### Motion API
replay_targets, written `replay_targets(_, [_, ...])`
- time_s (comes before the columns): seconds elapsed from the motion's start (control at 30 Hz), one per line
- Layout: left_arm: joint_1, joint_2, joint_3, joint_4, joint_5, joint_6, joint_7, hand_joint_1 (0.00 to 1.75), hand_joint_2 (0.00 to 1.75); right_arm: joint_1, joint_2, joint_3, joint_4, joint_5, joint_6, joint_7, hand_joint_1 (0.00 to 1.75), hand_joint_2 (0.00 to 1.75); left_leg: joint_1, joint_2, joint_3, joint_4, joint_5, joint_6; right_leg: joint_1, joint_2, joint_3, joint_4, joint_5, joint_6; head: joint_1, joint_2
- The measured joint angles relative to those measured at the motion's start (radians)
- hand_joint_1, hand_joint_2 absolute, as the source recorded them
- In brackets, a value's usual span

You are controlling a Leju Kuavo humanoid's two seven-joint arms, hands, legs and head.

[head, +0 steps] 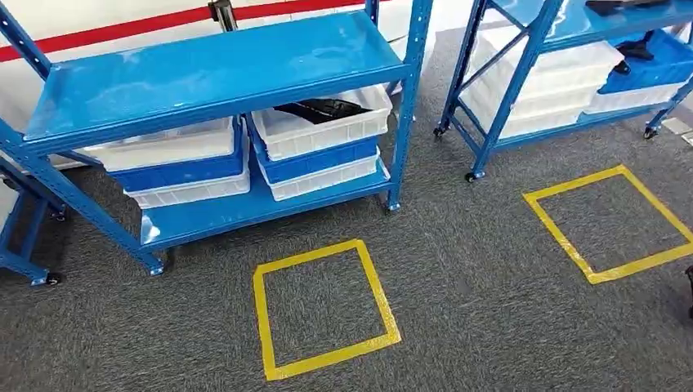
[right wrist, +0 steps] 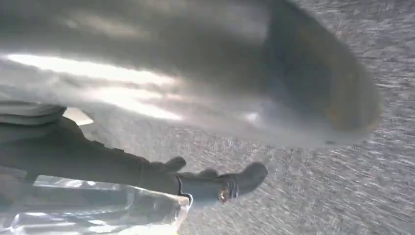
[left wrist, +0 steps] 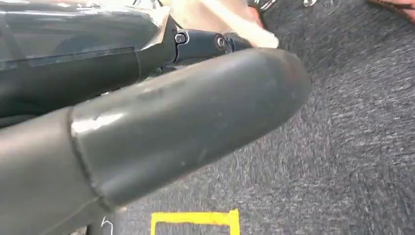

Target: Take the parts from the cabinet and place them on the table.

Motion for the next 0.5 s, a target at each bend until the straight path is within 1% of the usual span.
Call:
replay_targets(0.03, [0.002, 0.000, 0.000, 0.000, 0.000, 0.000, 0.000, 0.00, 0.00, 0.001, 0.000, 0.000, 0.000, 0.005, -0.001, -0.003, 0.00, 0.00, 0.003, -0.002, -0.001, 0.001, 0.000, -0.002, -0.001, -0.004, 0.001, -0.001, 0.002, -0.005, 0.001, 0.000])
replay_targets(0.07, [0.003, 0.002, 0.000, 0.000, 0.000, 0.000, 0.000, 0.00, 0.00, 0.000, 0.000, 0.000, 0.000, 0.003, -0.003, -0.010, 0.00, 0.00, 0.006, 0.016, -0.002, 0.014, -0.009, -0.006, -0.006, -0.011, 0.005, -0.004, 0.005, -0.013, 0.000, 0.000])
replay_targets(0.1, [0.002, 0.001, 0.000, 0.000, 0.000, 0.002, 0.000, 0.00, 0.00, 0.000, -0.001, -0.002, 0.000, -0.007, -0.006, -0.017, 0.00, 0.00, 0.004, 0.044, -0.014, 0.040, -0.027, -0.010, -0.006, -0.013, 0.006, -0.004, 0.003, -0.015, 0.000, 0.000])
replay_targets(0.13, [0.001, 0.001, 0.000, 0.000, 0.000, 0.002, 0.000, 0.00, 0.00, 0.001, 0.000, -0.005, 0.000, -0.014, -0.009, -0.021, 0.00, 0.00, 0.005, 0.070, -0.047, 0.105, -0.064, -0.015, -0.004, -0.019, 0.006, -0.004, 0.002, -0.023, 0.000, 0.000])
replay_targets(0.17, [-0.001, 0.001, 0.000, 0.000, 0.001, 0.002, 0.000, 0.00, 0.00, 0.003, 0.000, -0.005, 0.000, -0.020, -0.011, -0.026, 0.00, 0.00, 0.007, 0.085, -0.099, 0.202, -0.108, -0.020, -0.001, -0.027, 0.006, -0.003, 0.000, -0.026, -0.001, 0.000])
replay_targets(0.2, [-0.001, 0.000, 0.000, 0.000, 0.002, 0.002, 0.000, 0.00, 0.00, 0.006, -0.001, -0.008, 0.000, -0.023, -0.013, -0.028, 0.00, 0.00, 0.009, 0.090, -0.145, 0.281, -0.133, -0.022, 0.001, -0.035, 0.006, -0.003, -0.002, -0.029, -0.001, 0.000])
replay_targets(0.23, [0.000, 0.000, 0.000, 0.000, 0.002, 0.002, 0.000, 0.00, 0.00, 0.007, -0.001, -0.011, 0.000, -0.024, -0.013, -0.030, 0.00, 0.00, 0.009, 0.091, -0.165, 0.313, -0.133, -0.022, 0.003, -0.039, 0.006, -0.003, -0.004, -0.030, -0.001, 0.000])
replay_targets(0.27, [0.001, 0.000, 0.000, 0.000, 0.003, 0.002, 0.000, 0.00, 0.00, 0.006, -0.001, -0.014, 0.000, -0.026, -0.013, -0.031, 0.00, 0.00, 0.009, 0.092, -0.165, 0.301, -0.112, -0.019, 0.004, -0.042, 0.008, -0.003, -0.005, -0.032, -0.001, 0.000])
replay_targets(0.3, [0.003, 0.000, 0.001, 0.000, 0.003, 0.002, 0.000, 0.00, 0.00, 0.005, -0.001, -0.016, 0.000, -0.026, -0.014, -0.032, 0.00, 0.00, 0.009, 0.092, -0.143, 0.247, -0.072, -0.014, 0.005, -0.043, 0.010, -0.003, -0.006, -0.033, -0.001, 0.000])
replay_targets(0.33, [0.002, 0.000, 0.001, 0.000, 0.003, 0.002, 0.000, 0.00, 0.00, 0.004, 0.000, -0.019, 0.000, -0.027, -0.014, -0.032, 0.00, 0.00, 0.009, 0.093, -0.105, 0.166, -0.026, -0.007, 0.007, -0.044, 0.014, -0.004, -0.009, -0.032, -0.001, 0.000])
replay_targets(0.37, [0.002, 0.000, 0.001, 0.000, 0.003, 0.003, 0.000, 0.00, 0.00, 0.004, 0.001, -0.019, 0.000, -0.027, -0.014, -0.033, 0.00, 1.75, 0.006, 0.096, -0.058, 0.073, 0.016, 0.005, 0.008, -0.044, 0.017, -0.004, -0.010, -0.032, -0.001, 0.000])
replay_targets(0.4, [0.000, 0.002, 0.001, 0.000, 0.003, 0.003, 0.000, 0.00, 0.00, 0.003, 0.003, -0.020, 0.000, -0.028, -0.014, -0.034, 0.00, 1.75, 0.000, 0.106, -0.033, 0.022, 0.016, 0.013, 0.009, -0.045, 0.019, -0.005, -0.013, -0.028, 0.000, 0.000])
replay_targets(0.43, [-0.002, 0.003, 0.001, 0.000, 0.003, 0.004, 0.000, 0.00, 0.00, 0.002, 0.003, -0.022, 0.000, -0.028, -0.014, -0.034, 0.00, 1.75, -0.005, 0.108, -0.033, 0.019, 0.011, 0.011, 0.018, -0.046, 0.018, -0.007, -0.016, -0.023, 0.000, 0.000])
replay_targets(0.47, [-0.002, 0.002, 0.000, 0.000, 0.003, 0.006, -0.001, 0.00, 0.00, 0.002, 0.003, -0.024, 0.000, -0.030, -0.014, -0.034, 0.00, 1.75, -0.008, 0.105, -0.035, 0.020, 0.009, 0.014, 0.013, -0.048, 0.019, -0.008, -0.016, -0.019, 0.000, 0.000])
replay_targets(0.5, [-0.001, 0.002, 0.001, 0.000, 0.003, 0.006, -0.002, 0.00, 0.00, 0.002, 0.004, -0.026, 0.000, -0.034, -0.014, -0.034, 0.00, 1.75, -0.013, 0.103, -0.035, 0.020, 0.008, 0.017, 0.009, -0.050, 0.021, -0.013, -0.017, -0.012, 0.000, 0.000])
